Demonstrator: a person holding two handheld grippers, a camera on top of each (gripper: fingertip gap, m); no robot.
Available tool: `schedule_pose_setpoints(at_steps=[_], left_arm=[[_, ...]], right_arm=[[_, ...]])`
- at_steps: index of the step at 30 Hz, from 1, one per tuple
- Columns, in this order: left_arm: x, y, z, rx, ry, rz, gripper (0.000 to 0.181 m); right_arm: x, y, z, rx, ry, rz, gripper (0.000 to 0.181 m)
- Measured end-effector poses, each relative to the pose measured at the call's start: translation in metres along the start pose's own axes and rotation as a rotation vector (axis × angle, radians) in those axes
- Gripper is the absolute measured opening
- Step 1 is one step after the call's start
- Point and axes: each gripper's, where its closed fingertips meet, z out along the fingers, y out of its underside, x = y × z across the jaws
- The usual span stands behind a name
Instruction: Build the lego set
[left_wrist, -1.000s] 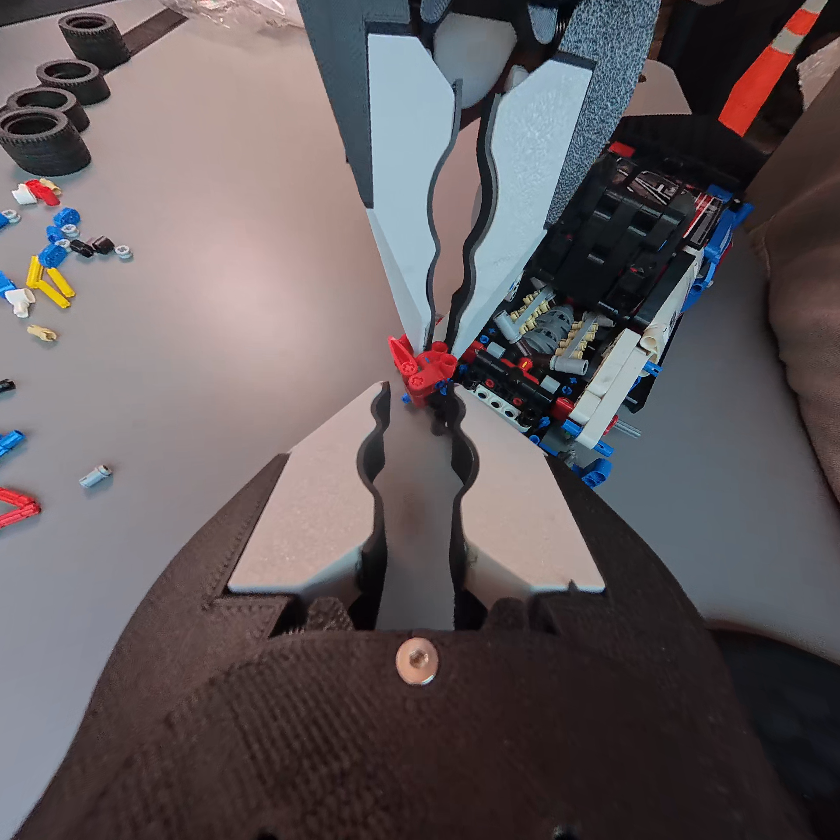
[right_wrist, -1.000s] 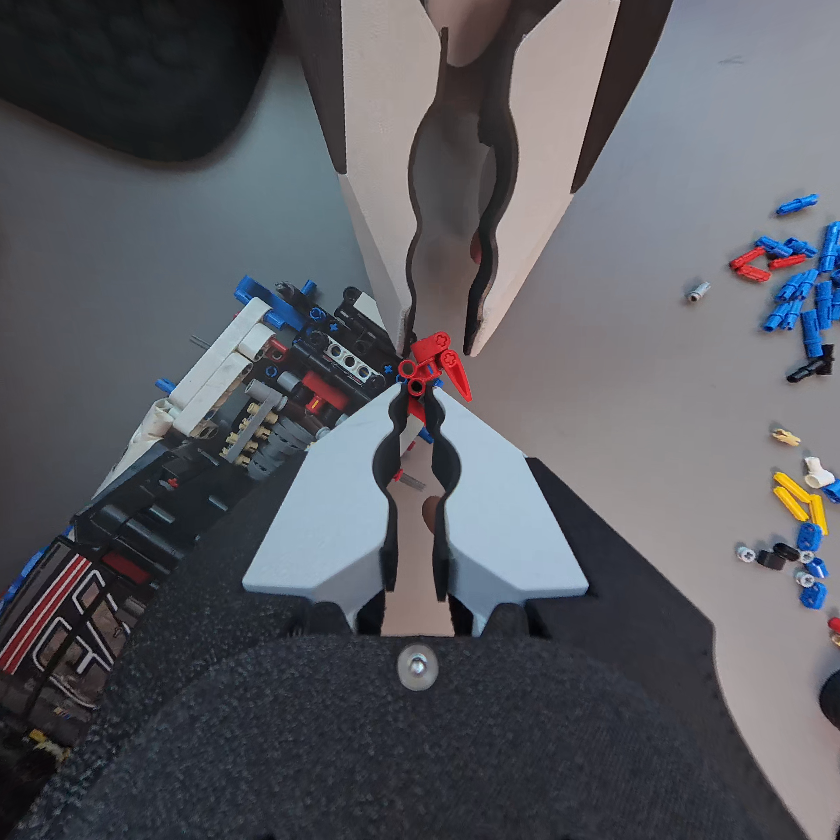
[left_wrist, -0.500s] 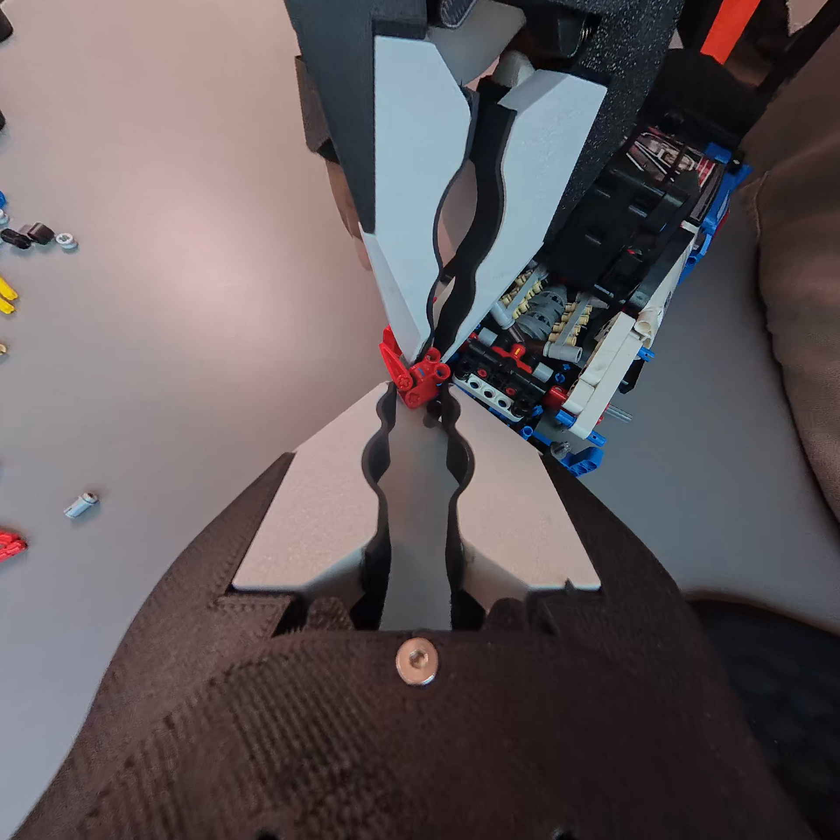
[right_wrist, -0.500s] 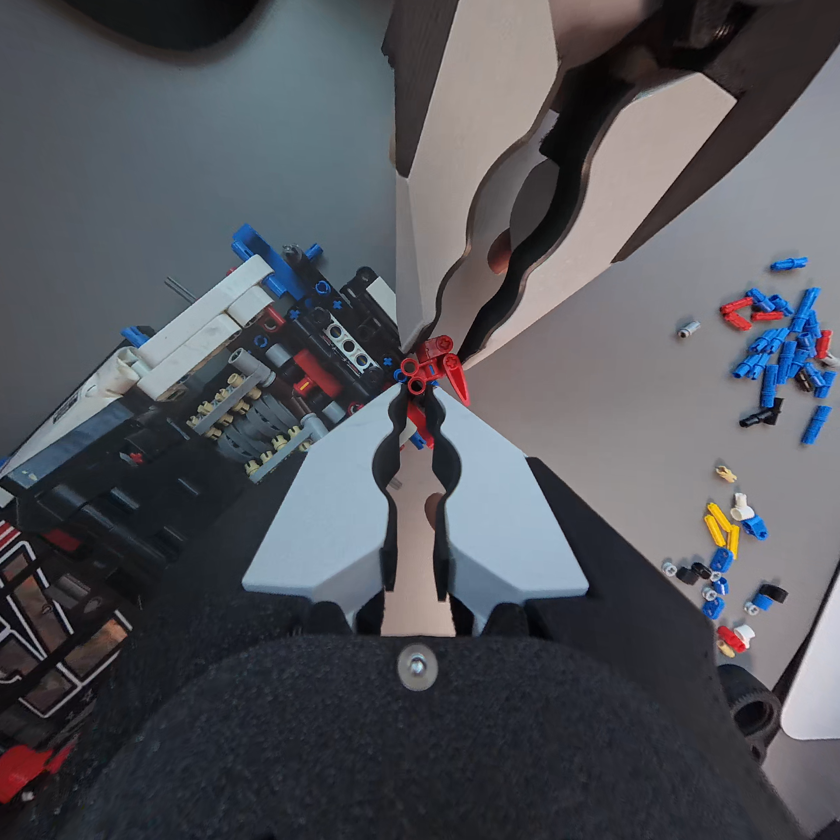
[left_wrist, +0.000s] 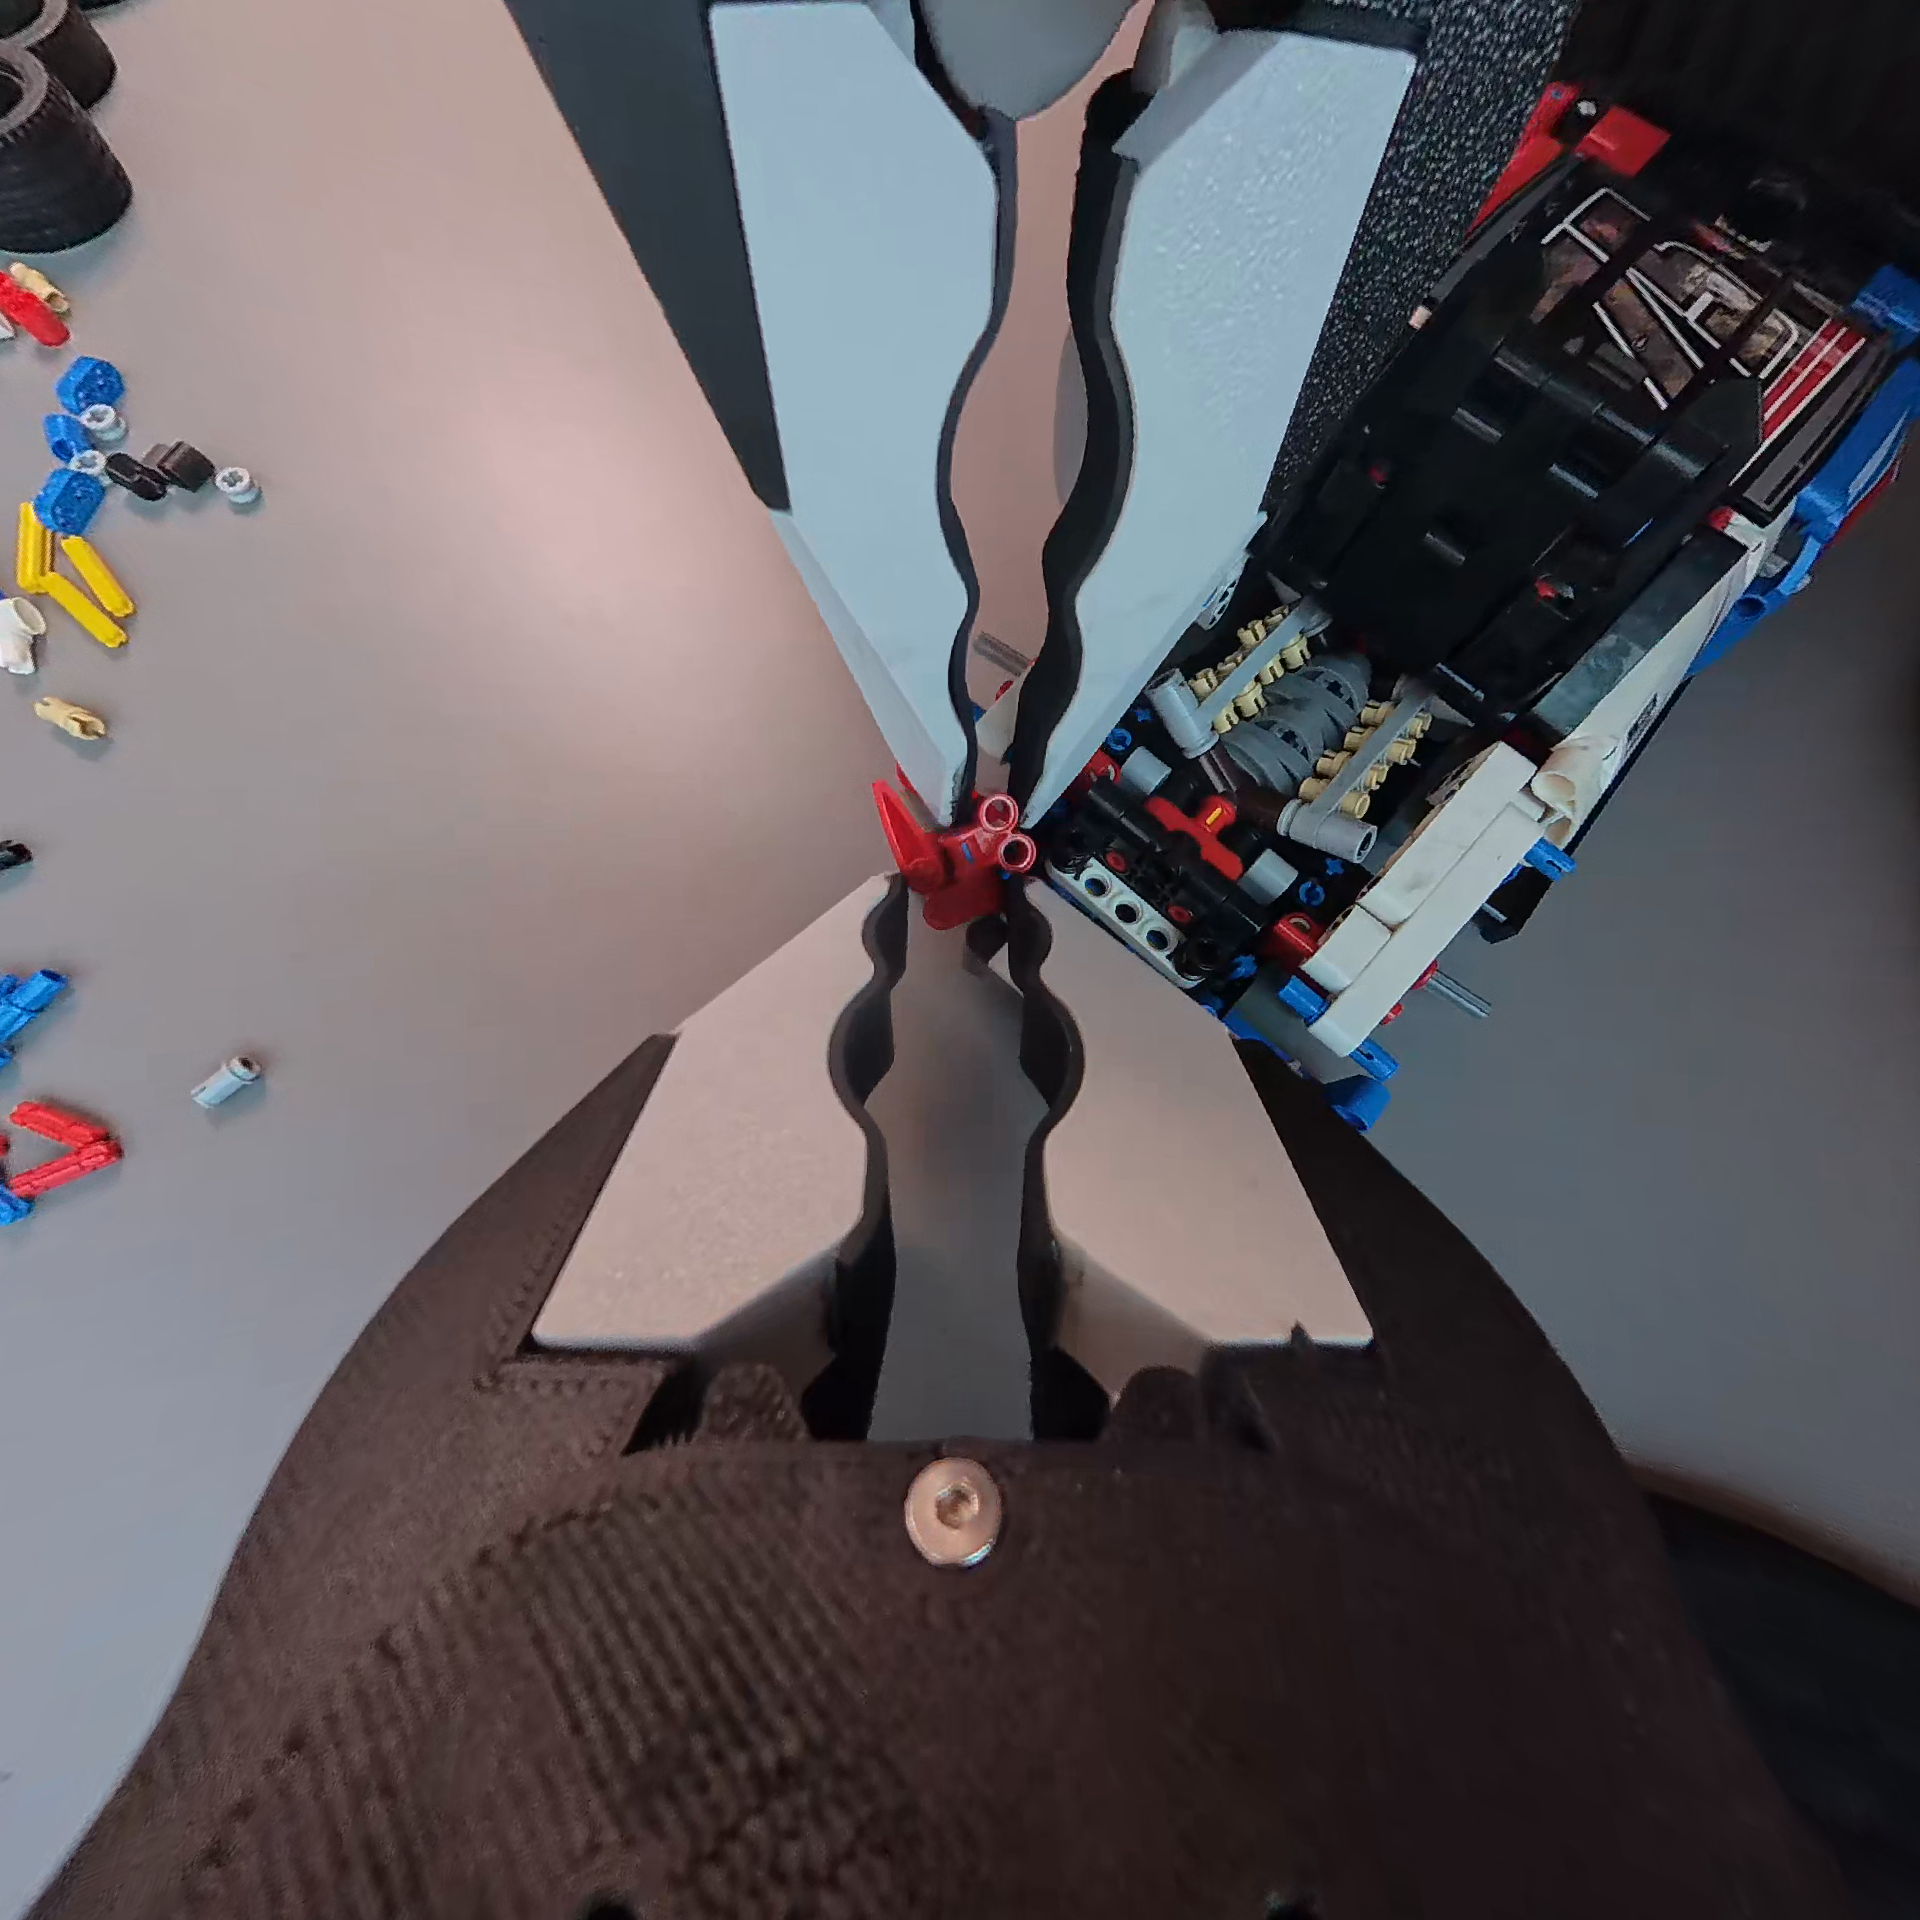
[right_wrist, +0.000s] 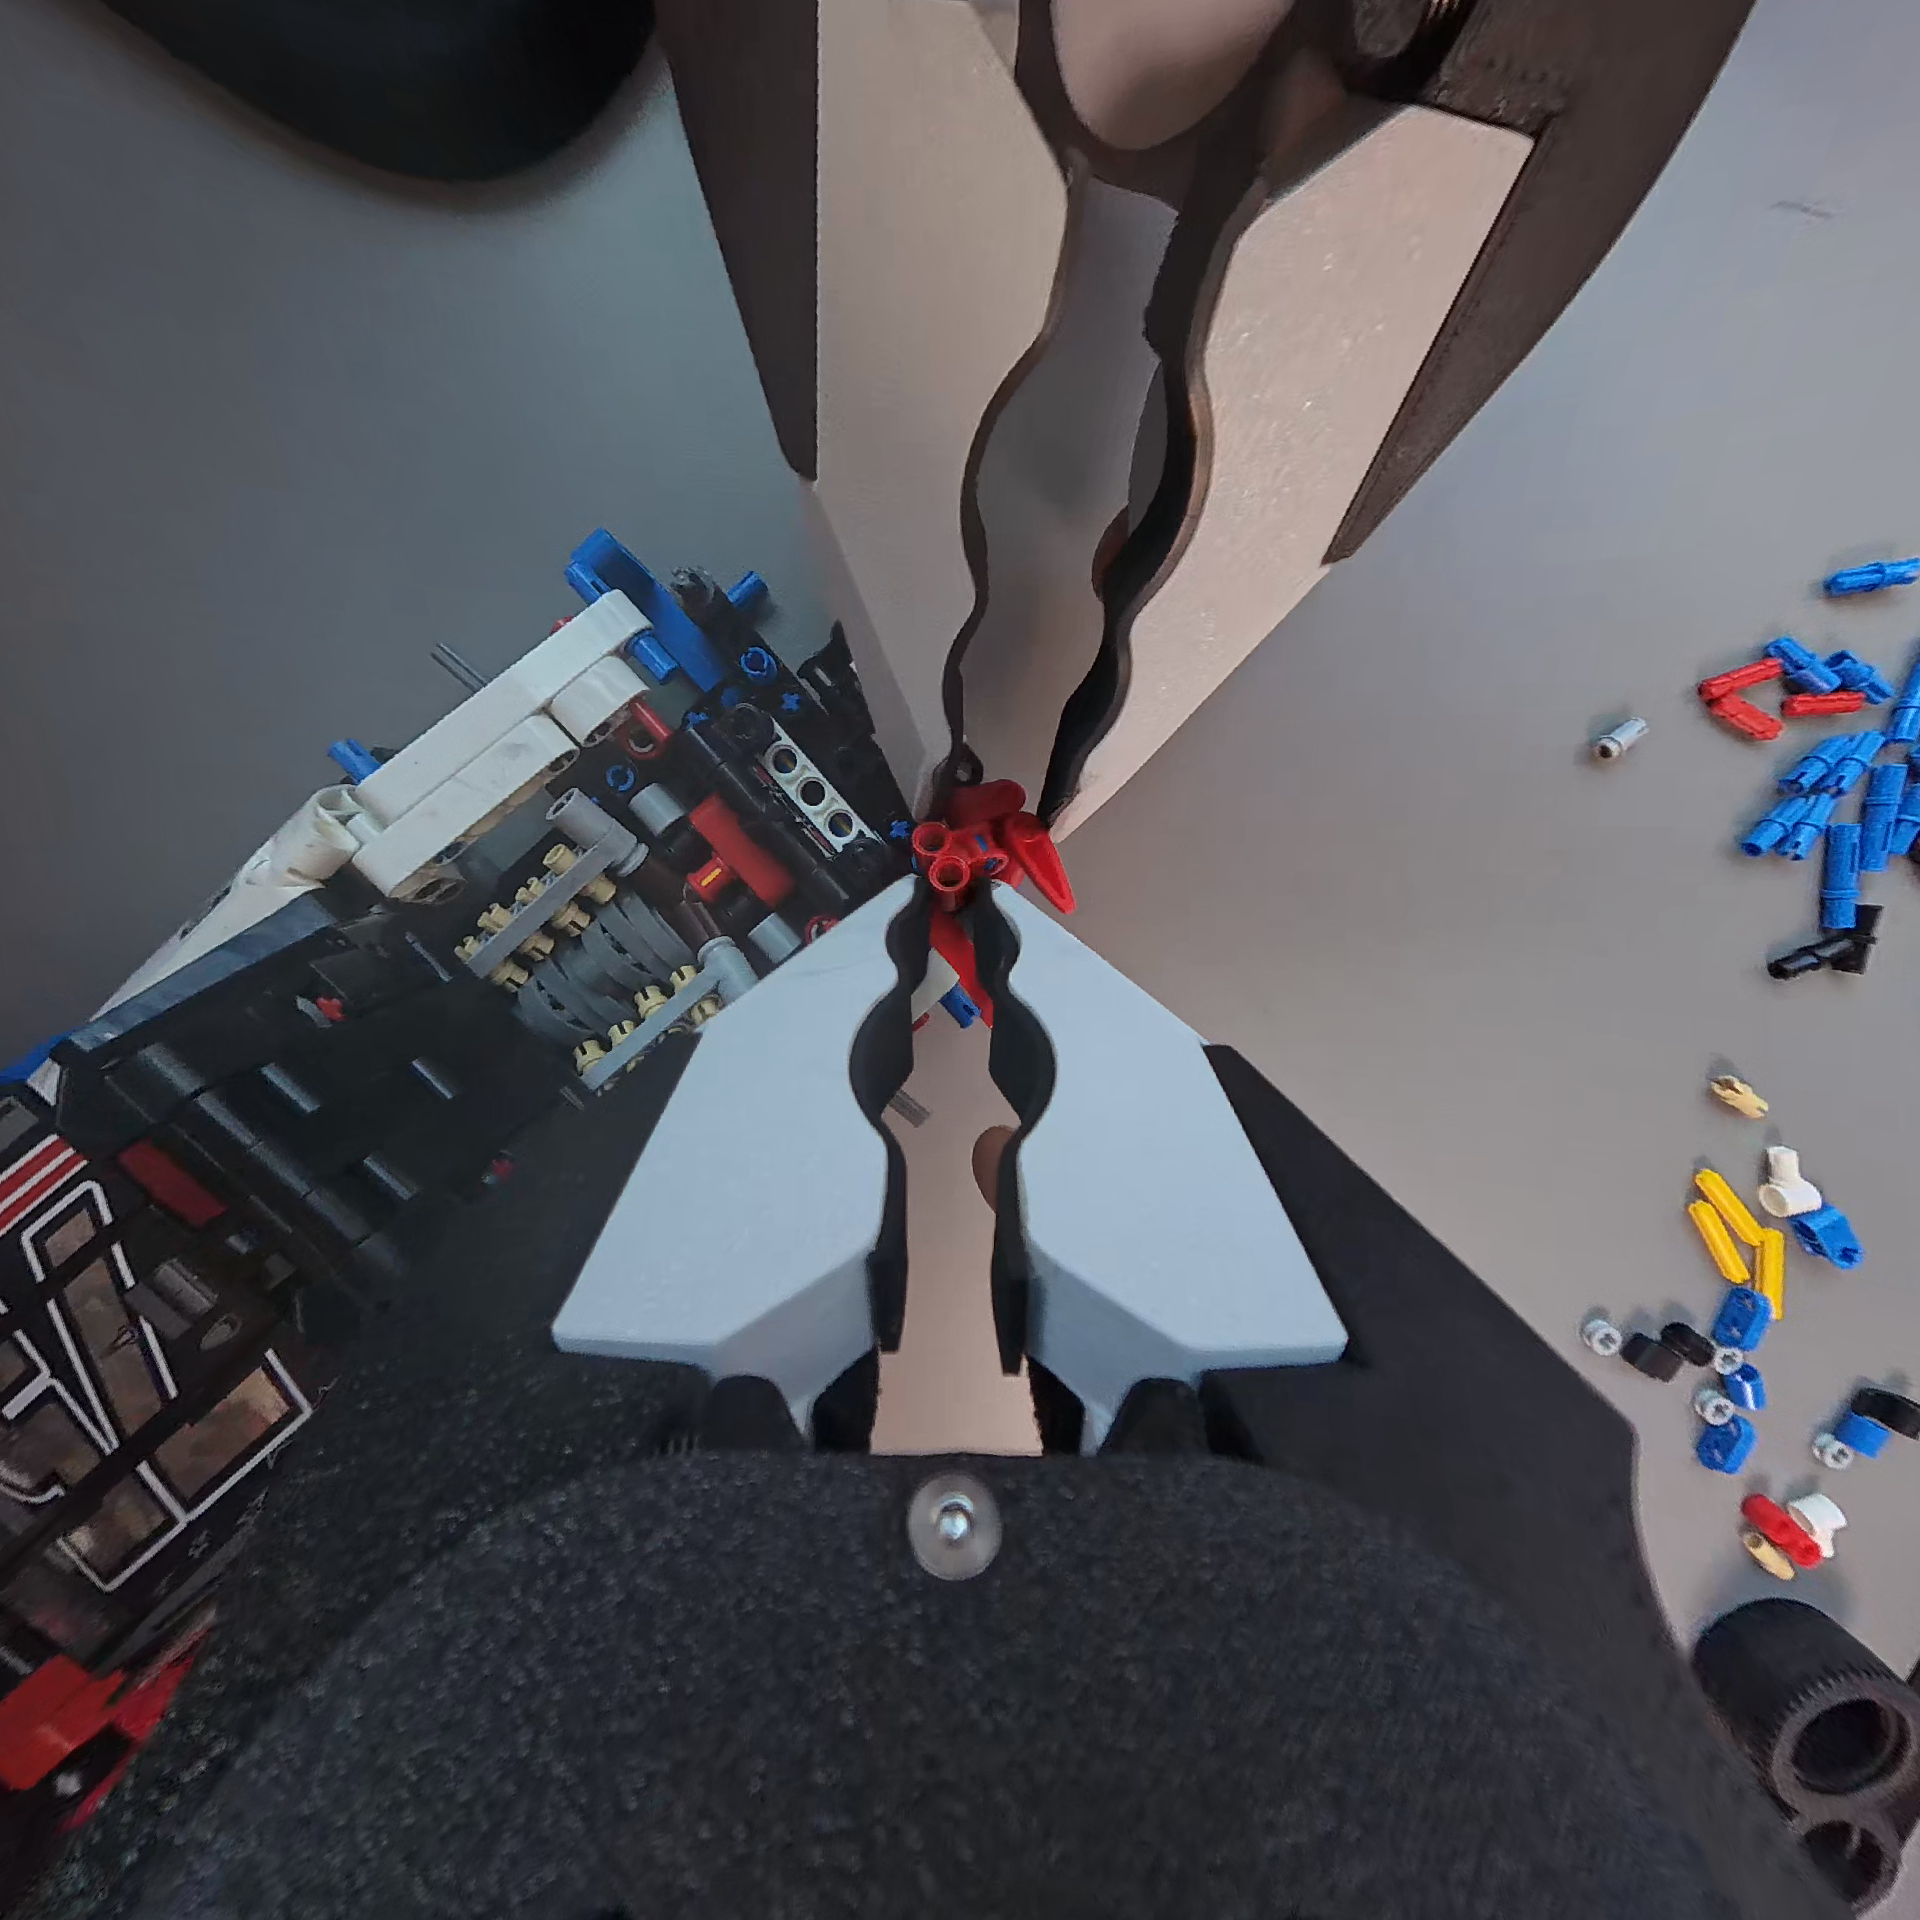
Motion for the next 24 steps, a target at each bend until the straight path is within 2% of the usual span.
schedule_pose_setpoints(at_steps=[11, 24], left_arm=[[0.0, -0.004, -0.003, 0.036, 0.003, -0.04, 0.013], [-0.001, 0.0, -0.001, -0.009, -0.025, -0.111, 0.013]], right_arm=[[-0.001, -0.002, -0.005, 0.002, -0.025, -0.008, 0.006], [0.001, -0.004, -0.004, 0.019, -0.014, 0.018, 0.004]])
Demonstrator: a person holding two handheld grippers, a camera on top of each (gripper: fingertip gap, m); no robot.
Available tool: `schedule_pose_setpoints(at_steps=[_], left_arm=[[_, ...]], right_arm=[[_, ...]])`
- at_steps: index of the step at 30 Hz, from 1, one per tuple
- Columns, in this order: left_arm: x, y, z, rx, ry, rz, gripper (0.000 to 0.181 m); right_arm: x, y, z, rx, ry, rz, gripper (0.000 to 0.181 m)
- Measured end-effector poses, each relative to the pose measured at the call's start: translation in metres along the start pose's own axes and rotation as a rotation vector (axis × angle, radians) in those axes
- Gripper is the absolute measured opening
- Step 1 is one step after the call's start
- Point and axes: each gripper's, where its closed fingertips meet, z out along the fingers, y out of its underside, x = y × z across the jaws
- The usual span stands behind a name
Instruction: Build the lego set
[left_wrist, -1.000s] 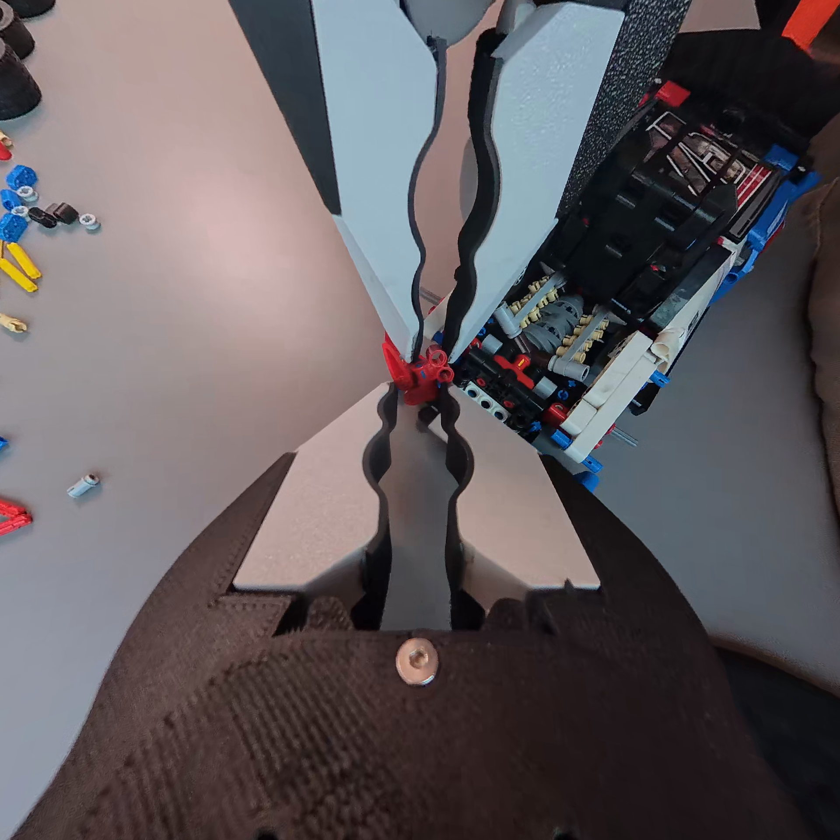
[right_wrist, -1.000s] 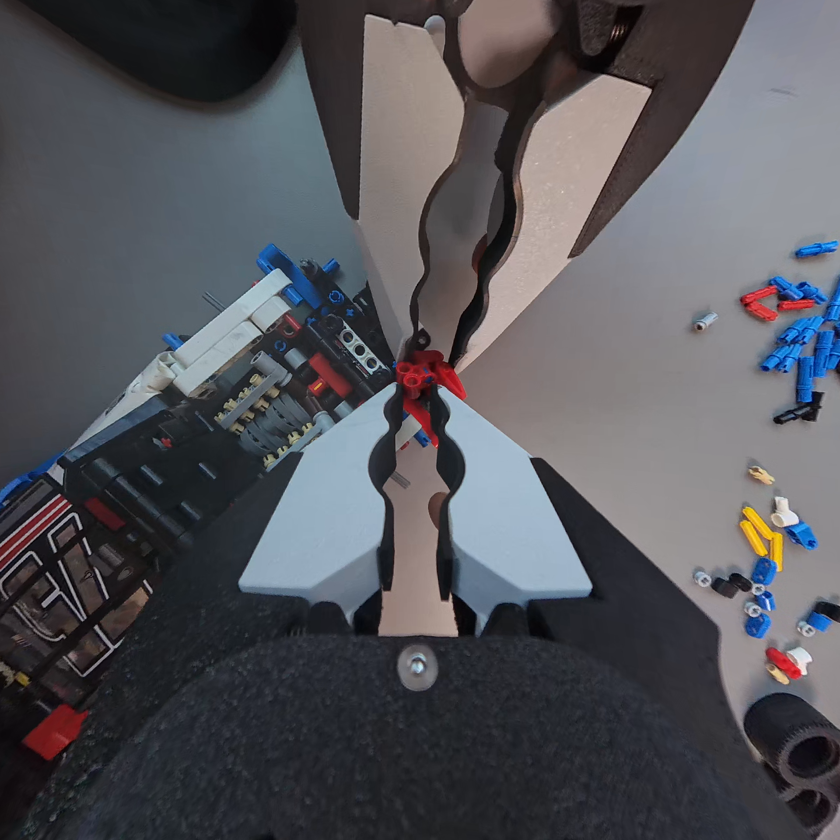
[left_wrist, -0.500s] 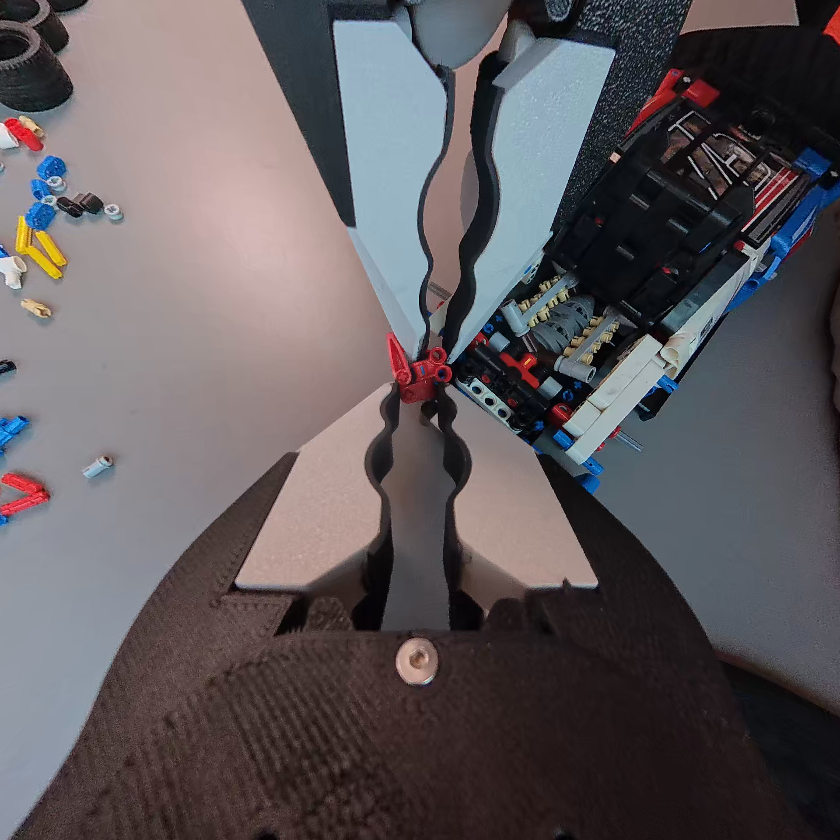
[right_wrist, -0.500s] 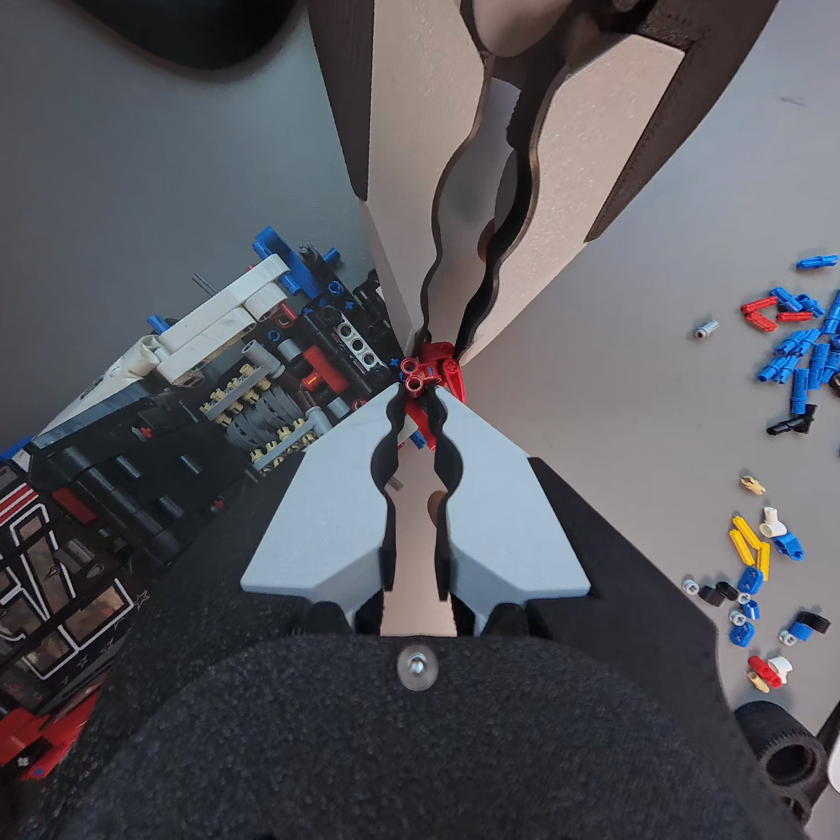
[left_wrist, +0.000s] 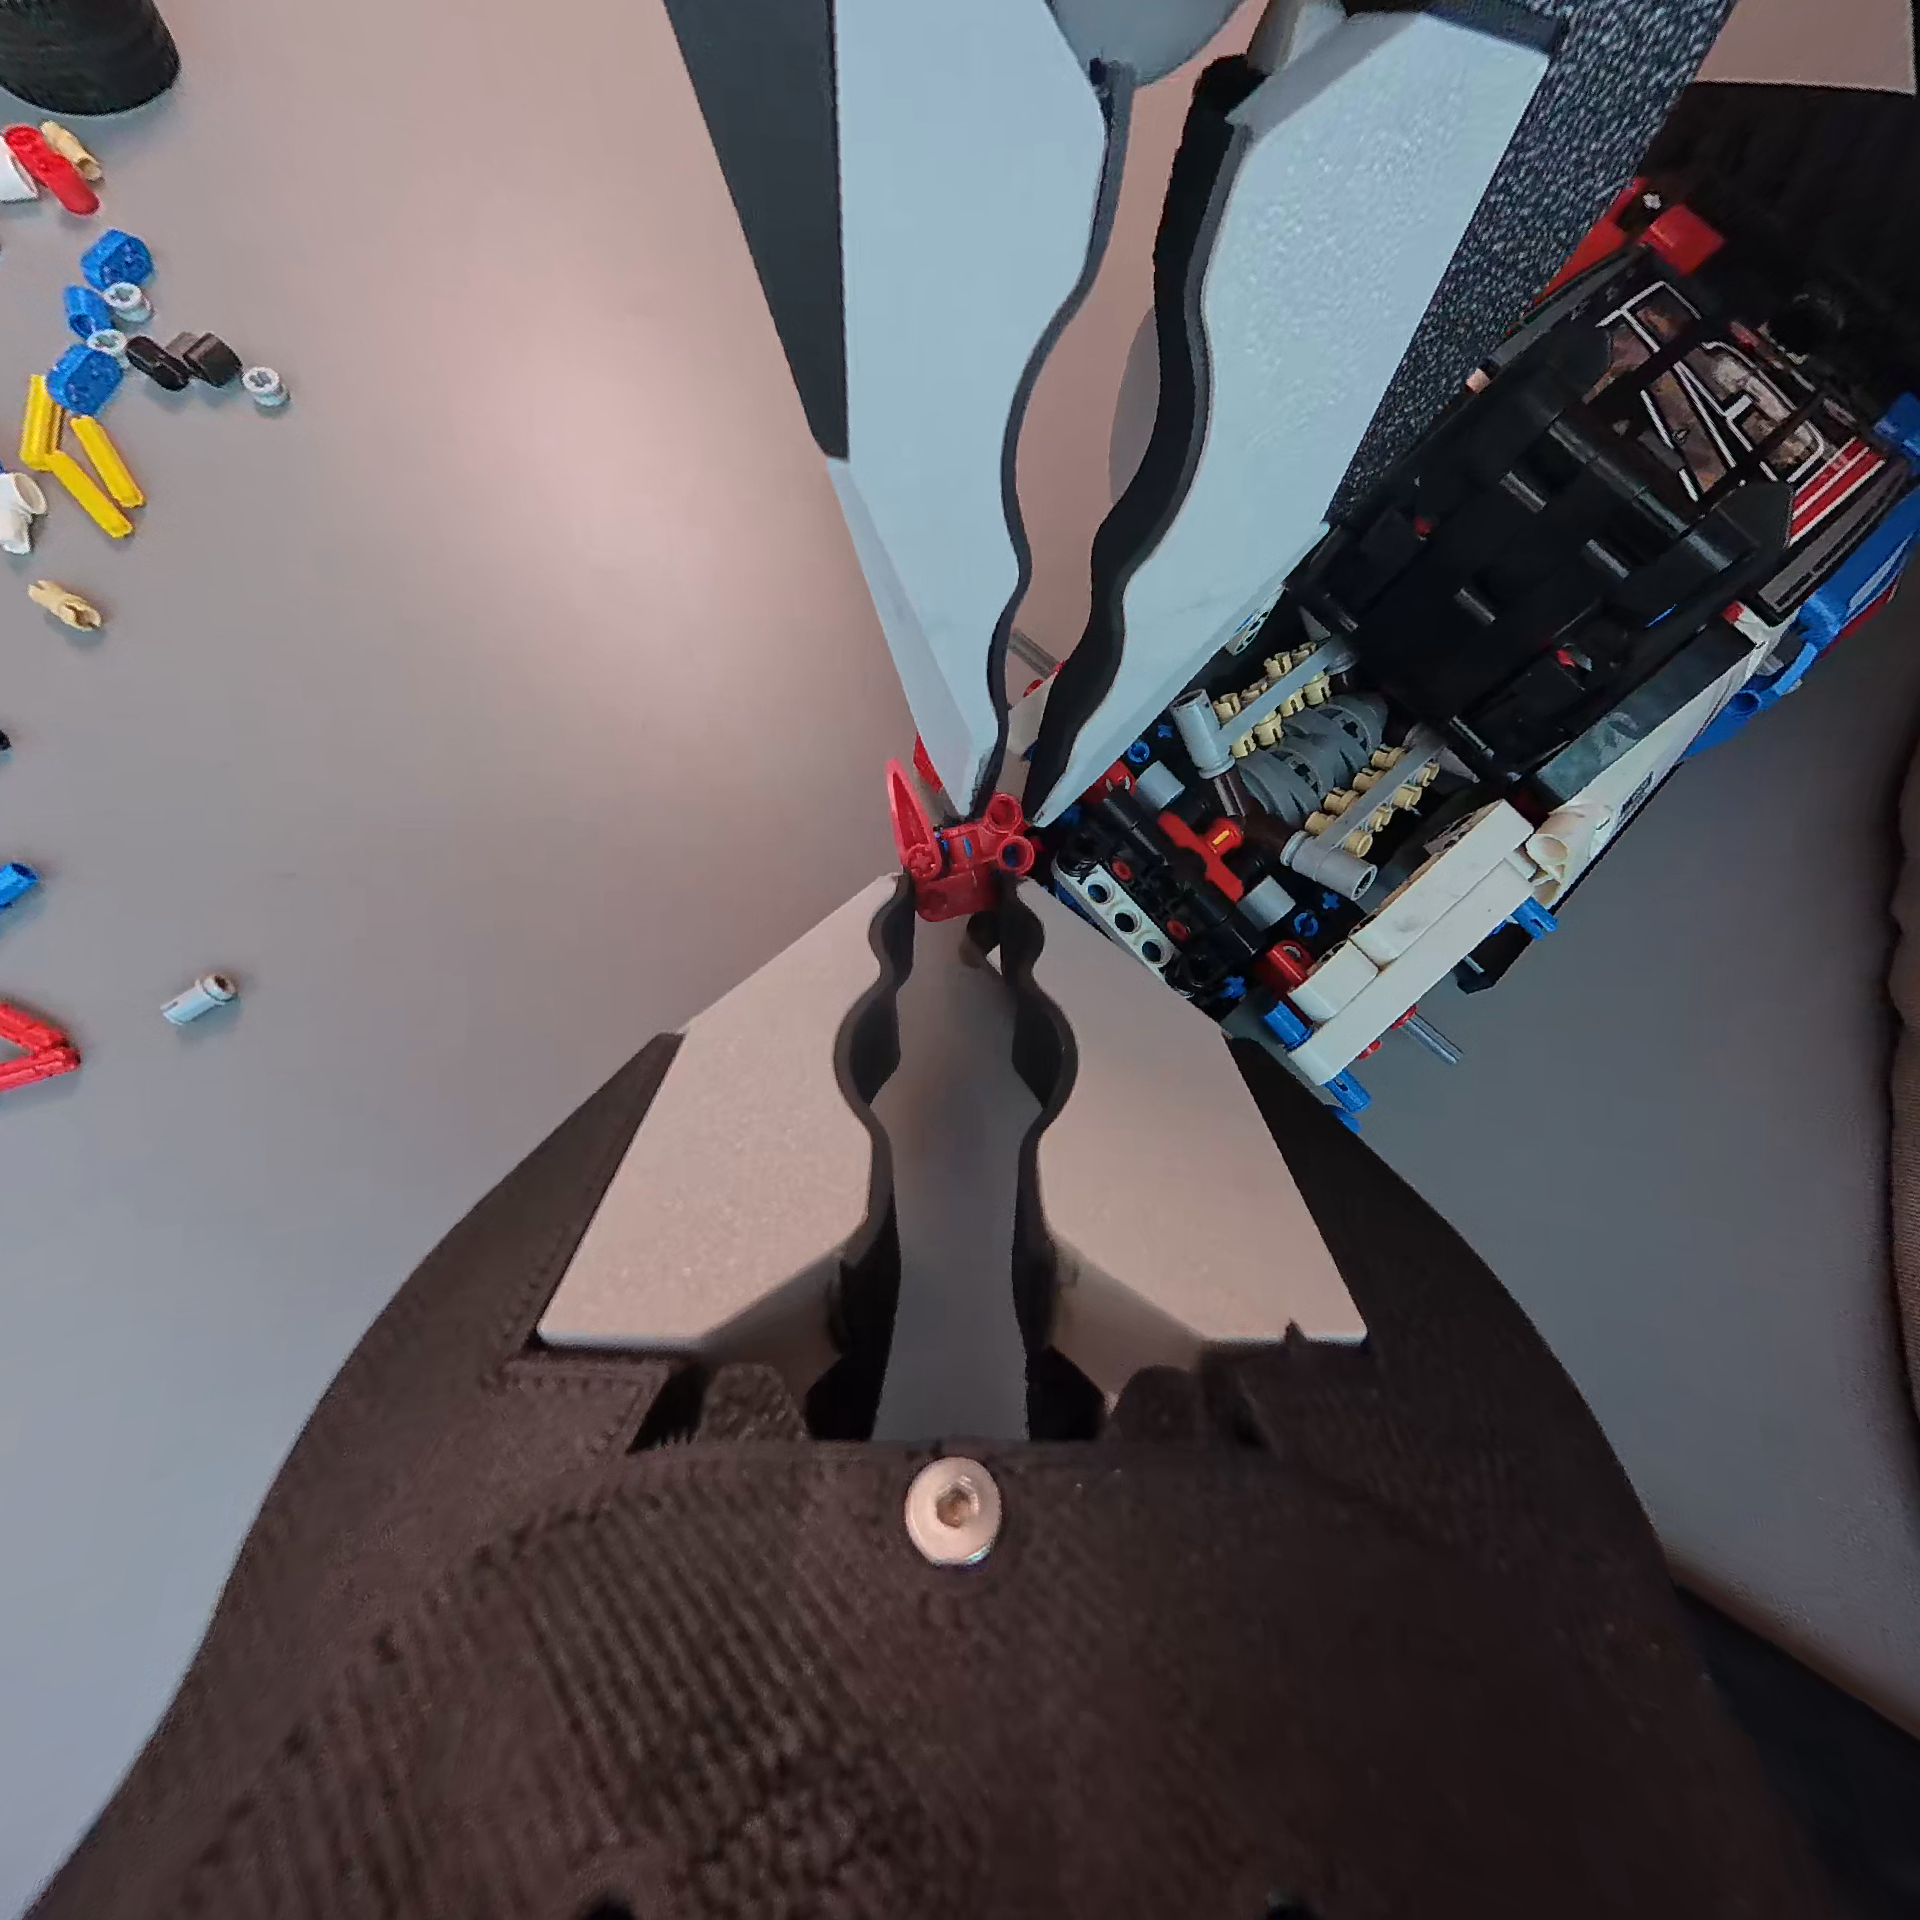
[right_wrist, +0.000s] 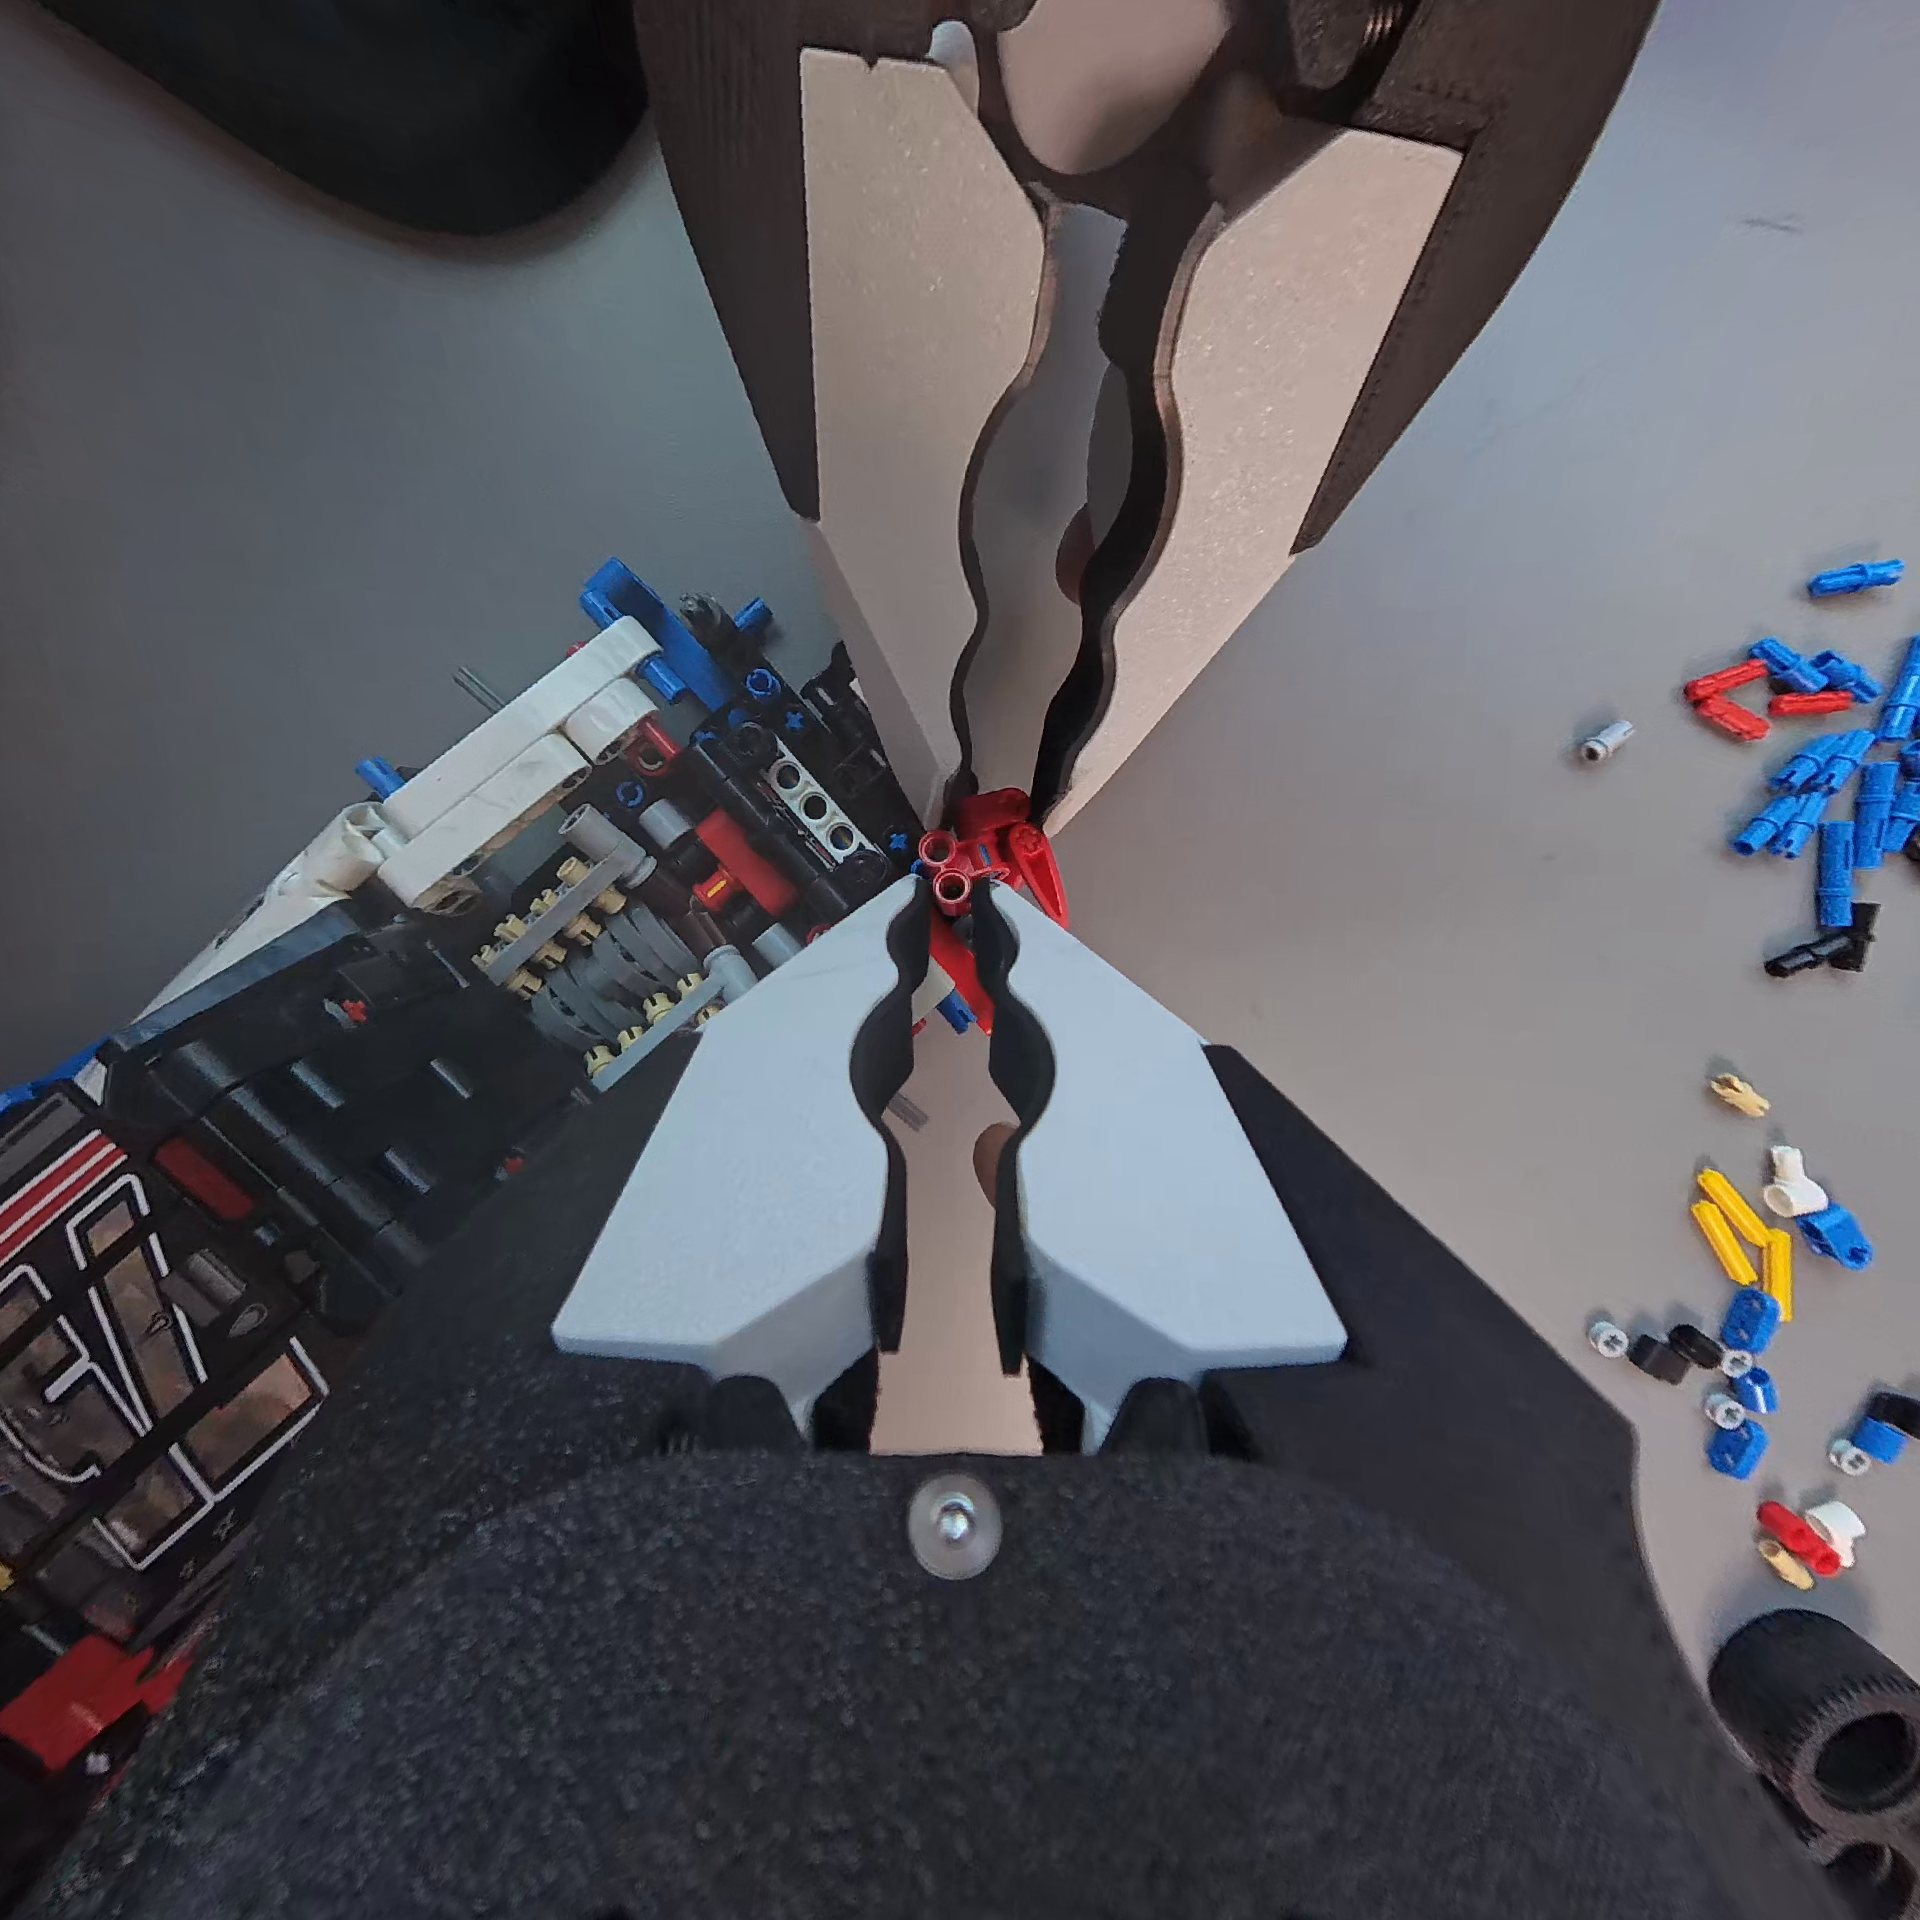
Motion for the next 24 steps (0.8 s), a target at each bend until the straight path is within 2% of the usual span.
schedule_pose_setpoints(at_steps=[18, 24], left_arm=[[0.0033, -0.0017, 0.0017, 0.031, -0.01, -0.03, 0.014], [0.0031, -0.0047, 0.0012, 0.041, -0.02, -0.034, 0.013]], right_arm=[[-0.002, 0.0053, 0.0019, -0.113, 0.003, -0.149, 0.005], [-0.001, 0.0004, -0.006, -0.07, -0.003, -0.12, 0.007]])
